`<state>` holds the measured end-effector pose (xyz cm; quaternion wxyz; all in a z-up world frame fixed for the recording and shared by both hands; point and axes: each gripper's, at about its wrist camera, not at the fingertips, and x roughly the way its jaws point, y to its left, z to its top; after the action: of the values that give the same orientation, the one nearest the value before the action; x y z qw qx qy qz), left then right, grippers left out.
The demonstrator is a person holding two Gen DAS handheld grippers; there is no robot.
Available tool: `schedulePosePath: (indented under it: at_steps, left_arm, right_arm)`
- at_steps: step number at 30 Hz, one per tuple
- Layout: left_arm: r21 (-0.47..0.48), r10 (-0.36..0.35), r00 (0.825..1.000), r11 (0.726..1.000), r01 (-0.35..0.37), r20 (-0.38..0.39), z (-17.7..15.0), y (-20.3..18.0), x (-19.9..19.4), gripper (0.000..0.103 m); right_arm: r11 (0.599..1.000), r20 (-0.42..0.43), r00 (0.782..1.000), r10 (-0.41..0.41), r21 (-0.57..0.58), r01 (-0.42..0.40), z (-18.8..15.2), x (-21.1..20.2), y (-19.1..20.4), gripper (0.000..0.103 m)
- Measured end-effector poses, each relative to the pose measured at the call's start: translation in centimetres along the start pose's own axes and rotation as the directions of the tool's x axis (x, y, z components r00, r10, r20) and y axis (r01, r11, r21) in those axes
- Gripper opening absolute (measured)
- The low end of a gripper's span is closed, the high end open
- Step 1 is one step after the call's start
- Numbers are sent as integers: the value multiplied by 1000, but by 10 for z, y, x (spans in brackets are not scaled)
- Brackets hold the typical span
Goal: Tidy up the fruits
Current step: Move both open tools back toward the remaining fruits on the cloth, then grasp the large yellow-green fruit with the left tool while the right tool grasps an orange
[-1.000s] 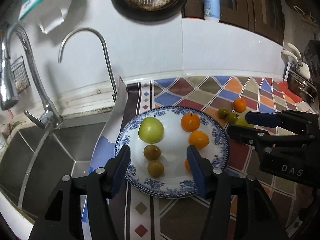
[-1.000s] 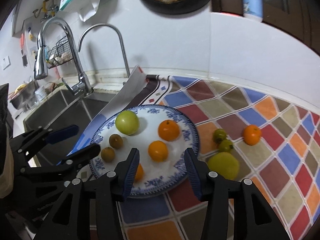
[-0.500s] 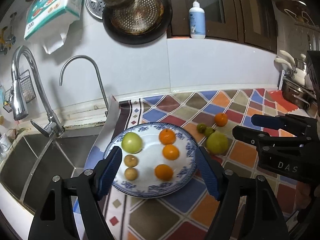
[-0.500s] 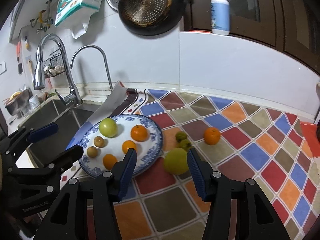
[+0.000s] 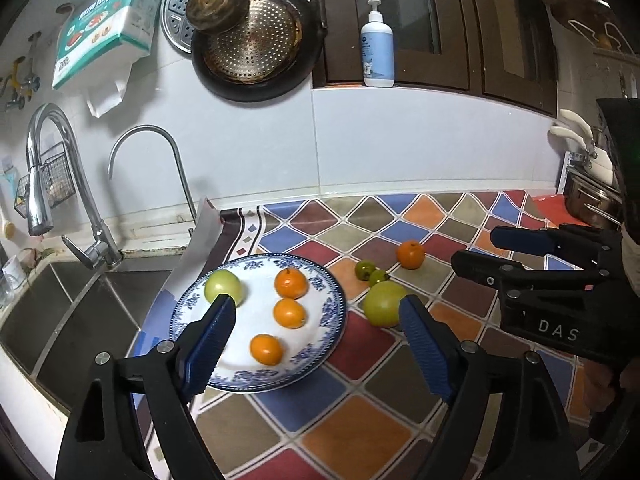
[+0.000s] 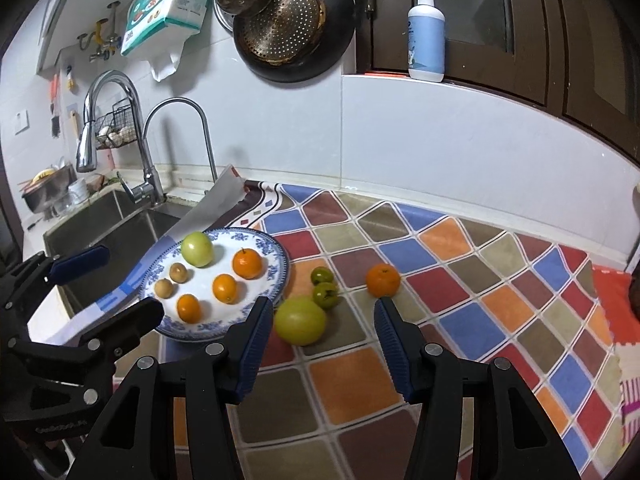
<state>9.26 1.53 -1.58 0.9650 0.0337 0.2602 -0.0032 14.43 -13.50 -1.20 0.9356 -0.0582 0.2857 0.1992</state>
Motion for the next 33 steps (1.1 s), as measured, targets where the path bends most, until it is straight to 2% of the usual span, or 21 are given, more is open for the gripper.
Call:
schedulePosePath:
  at_steps: [9, 19, 33]
  left_arm:
    - [15, 1, 1000, 1000, -1, -21, 5, -32, 21, 86]
    - [67, -23, 995, 997, 29, -96, 4, -56, 66, 85]
    - [69, -56, 972, 995, 74, -230, -4, -65, 123, 68]
  right_arm:
    - [998, -16, 1000, 26, -65, -27, 3, 14, -30, 53]
    - [993, -64, 997, 42, -109, -49, 1, 51, -57, 53]
    - [987, -149, 986, 78, -126, -97, -3, 117, -77, 53]
